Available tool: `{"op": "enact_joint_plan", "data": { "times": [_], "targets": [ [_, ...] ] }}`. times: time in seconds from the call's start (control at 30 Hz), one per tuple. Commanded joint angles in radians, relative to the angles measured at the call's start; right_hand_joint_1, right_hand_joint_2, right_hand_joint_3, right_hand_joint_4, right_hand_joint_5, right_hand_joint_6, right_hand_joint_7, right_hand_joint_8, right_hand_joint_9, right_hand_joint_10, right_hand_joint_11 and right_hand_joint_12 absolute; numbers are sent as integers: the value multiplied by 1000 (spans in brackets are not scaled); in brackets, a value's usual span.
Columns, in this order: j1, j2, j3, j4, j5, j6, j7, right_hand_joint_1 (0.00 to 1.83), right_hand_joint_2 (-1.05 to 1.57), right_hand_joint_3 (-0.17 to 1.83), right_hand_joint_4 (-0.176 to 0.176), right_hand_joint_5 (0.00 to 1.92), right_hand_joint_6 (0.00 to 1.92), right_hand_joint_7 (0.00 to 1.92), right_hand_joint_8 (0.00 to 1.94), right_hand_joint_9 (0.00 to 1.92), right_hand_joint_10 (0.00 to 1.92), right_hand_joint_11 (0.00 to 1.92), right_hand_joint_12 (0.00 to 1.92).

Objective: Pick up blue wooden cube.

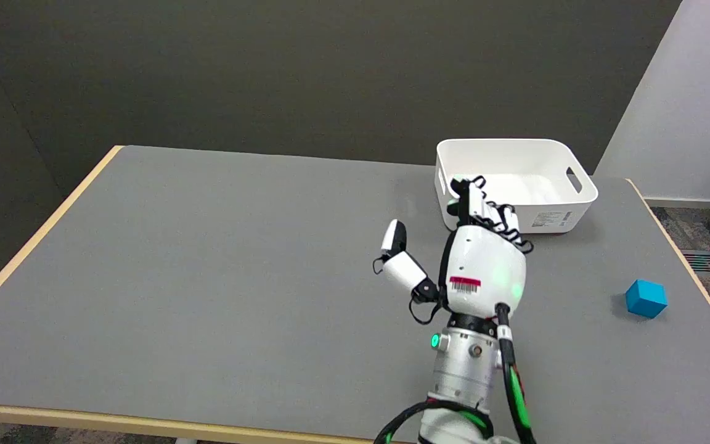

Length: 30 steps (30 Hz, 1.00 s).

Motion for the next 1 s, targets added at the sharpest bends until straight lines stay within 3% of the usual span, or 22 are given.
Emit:
{"op": "enact_joint_plan", "data": {
  "times": [0.03,0.23,0.4,0.6,0.77,1.0],
  "targets": [
    [-99,-12,-27,-30,-90,222,-355,646,687,845,-84,335,625,597,871,541,1258,320,1561],
    [-99,141,11,-180,102,220,-348,655,684,848,-86,338,634,588,865,528,1250,320,1562],
    [-100,319,110,-350,386,219,-346,655,685,848,-93,332,631,567,856,511,1235,323,1567],
    [-90,452,275,-398,744,202,-289,666,666,876,-101,307,615,524,820,474,1197,317,1573],
    [-110,498,409,-401,894,190,-288,645,688,851,-115,276,582,474,813,427,1168,299,1544],
    [-233,485,615,-395,927,80,-226,644,680,874,-129,229,552,406,773,362,1087,266,1528]
  ]
}}
